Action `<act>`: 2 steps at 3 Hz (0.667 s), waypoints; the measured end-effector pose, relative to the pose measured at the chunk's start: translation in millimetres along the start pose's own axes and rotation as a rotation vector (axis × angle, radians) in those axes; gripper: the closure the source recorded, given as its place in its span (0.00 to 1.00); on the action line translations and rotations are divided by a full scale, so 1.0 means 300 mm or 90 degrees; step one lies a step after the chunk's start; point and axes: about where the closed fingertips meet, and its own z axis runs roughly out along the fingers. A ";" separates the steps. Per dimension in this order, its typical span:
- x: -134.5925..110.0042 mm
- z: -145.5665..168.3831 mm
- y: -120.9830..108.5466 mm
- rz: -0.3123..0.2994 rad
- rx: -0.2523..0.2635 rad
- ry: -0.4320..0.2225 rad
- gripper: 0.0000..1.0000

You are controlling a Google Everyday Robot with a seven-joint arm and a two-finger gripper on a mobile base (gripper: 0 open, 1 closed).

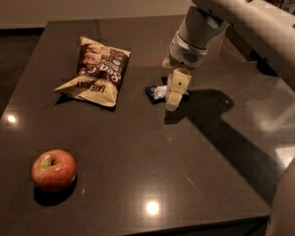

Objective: Move rxbar blueberry near brown chip bag

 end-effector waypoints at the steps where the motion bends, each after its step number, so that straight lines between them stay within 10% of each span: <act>1: 0.008 0.015 -0.003 0.000 -0.009 -0.007 0.14; 2: 0.014 0.031 -0.004 -0.003 -0.010 -0.006 0.37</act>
Offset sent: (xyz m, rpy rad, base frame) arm -0.0019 -0.0043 -0.0142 -0.0050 0.0111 0.0146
